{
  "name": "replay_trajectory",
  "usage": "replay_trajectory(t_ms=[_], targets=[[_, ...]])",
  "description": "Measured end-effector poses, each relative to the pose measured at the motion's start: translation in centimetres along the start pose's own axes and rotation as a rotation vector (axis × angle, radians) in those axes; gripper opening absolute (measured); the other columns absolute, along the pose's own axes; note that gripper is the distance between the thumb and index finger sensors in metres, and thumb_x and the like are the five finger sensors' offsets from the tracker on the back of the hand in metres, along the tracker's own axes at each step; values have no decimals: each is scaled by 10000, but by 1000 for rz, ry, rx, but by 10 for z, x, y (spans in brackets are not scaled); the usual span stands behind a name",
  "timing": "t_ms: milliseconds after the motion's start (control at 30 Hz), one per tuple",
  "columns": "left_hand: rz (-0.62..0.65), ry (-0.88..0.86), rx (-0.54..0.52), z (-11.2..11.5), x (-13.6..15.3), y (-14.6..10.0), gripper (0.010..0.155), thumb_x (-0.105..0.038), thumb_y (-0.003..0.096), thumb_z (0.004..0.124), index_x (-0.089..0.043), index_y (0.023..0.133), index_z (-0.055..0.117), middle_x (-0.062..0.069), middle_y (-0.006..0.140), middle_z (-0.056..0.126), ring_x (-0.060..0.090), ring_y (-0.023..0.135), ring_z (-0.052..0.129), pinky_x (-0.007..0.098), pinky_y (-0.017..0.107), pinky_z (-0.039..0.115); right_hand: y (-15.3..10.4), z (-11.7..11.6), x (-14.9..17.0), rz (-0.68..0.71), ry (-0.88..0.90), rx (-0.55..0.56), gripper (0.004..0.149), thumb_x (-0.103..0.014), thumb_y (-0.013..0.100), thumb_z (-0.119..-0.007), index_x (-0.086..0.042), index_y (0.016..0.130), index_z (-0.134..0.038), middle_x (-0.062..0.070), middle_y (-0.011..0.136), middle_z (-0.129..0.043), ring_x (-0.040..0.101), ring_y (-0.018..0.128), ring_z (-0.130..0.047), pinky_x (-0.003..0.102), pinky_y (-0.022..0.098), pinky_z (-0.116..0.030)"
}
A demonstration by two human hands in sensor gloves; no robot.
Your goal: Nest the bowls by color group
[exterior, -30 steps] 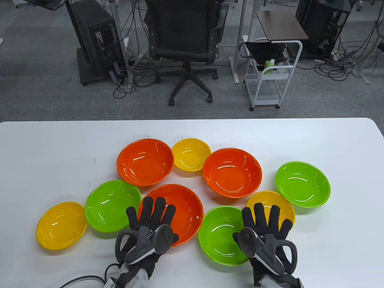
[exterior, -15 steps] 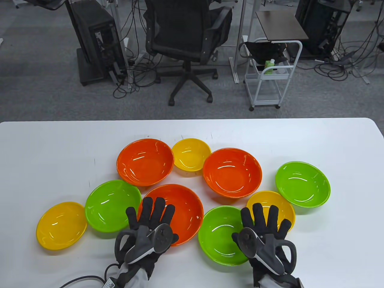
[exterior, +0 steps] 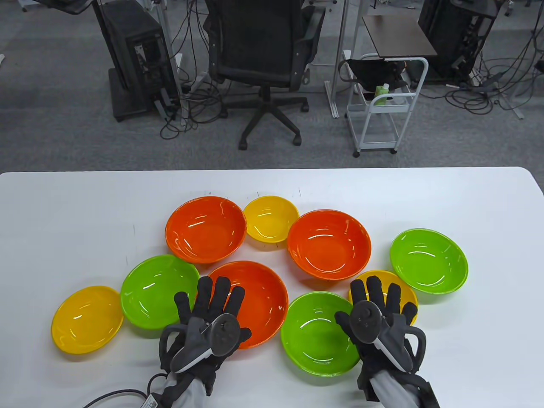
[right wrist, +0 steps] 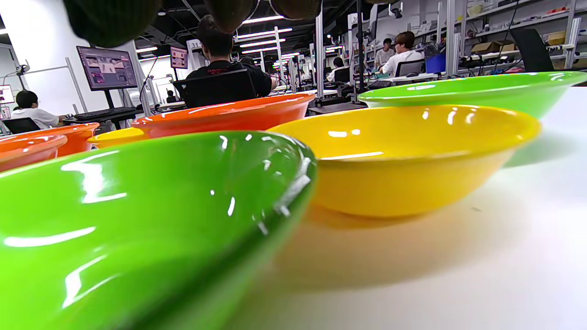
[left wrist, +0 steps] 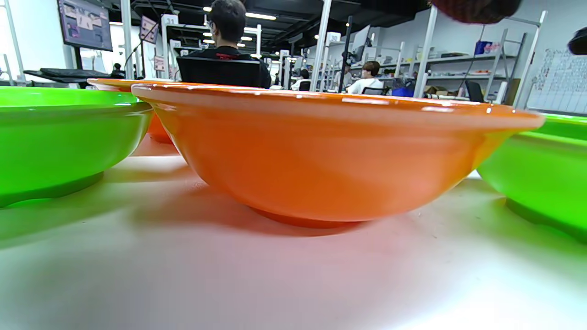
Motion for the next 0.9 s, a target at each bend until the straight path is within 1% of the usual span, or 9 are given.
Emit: replay_trajectory(t_ms=[133,233,300,467,500,533,700,767,900], targets=[[-1,-18,-3,-3,2,-2,839,-620,423,663,-356,1128,293,12,1241,156,383,1118,86,752,708,144,23,4,-12,-28,-7,-64,780,-528,477,-689,-235,1151,-427,129,1248,-322,568,1079,-265,796,682,-264],[-7,-35,-13,-6,4,-3,836,-620,424,663,-355,1129,300,14,1242,161,385,1118,91,752,709,146,40,2,-23,-40,-21,-121,781,-528,474,-694,-233,1150,-437,126,1248,-335,577,1075,-268,794,684,-271],[-12,-44,-17,-8,6,-3,834,-620,424,662,-355,1129,305,15,1243,164,385,1118,93,753,708,148,53,-2,-32,-52,-35,-187,780,-528,475,-696,-234,1151,-443,122,1251,-334,581,1074,-249,794,686,-275],[-28,-61,-18,-9,12,-2,832,-617,425,664,-350,1131,313,16,1243,170,387,1118,96,753,707,148,80,-17,-51,-70,-53,-259,765,-523,475,-701,-231,1146,-478,117,1252,-353,589,1065,-194,793,686,-281],[-31,-64,-16,-9,13,-2,832,-617,425,664,-351,1131,314,18,1243,169,388,1118,96,754,707,147,87,-22,-57,-74,-69,-280,762,-521,475,-703,-224,1144,-492,125,1244,-406,592,1061,-179,795,686,-285],[-32,-67,-16,-9,14,-2,832,-616,425,665,-350,1131,315,18,1243,171,388,1117,97,754,706,148,91,-25,-60,-77,-77,-297,764,-520,474,-703,-213,1144,-499,137,1235,-444,593,1060,-180,798,683,-294],[-42,-77,-3,-7,18,-1,830,-615,425,665,-348,1131,318,17,1243,172,389,1117,96,754,705,146,109,-47,-74,-105,-107,-392,756,-512,479,-704,-216,1143,-498,122,1220,-490,583,1062,-160,804,679,-283],[-44,-78,-2,-7,19,-1,830,-616,424,665,-348,1130,321,18,1243,175,389,1117,97,754,704,147,113,-52,-77,-117,-124,-402,738,-502,487,-701,-216,1140,-508,119,1212,-512,572,1068,-161,799,682,-255],[-44,-83,-4,-8,19,-1,823,-614,425,666,-344,1131,341,22,1244,183,391,1117,99,755,703,147,119,-61,-81,-136,-121,-443,717,-487,499,-693,-205,1137,-528,130,1208,-524,566,1073,-176,795,685,-249]])
Point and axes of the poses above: the tracker on the back of each hand, its own x axis roughly to the little-finger side, its own y axis roughly from the wrist to the fingertips, z = x × y, the point moved 4 cm from there along y, roughly from the wrist to the fingertips
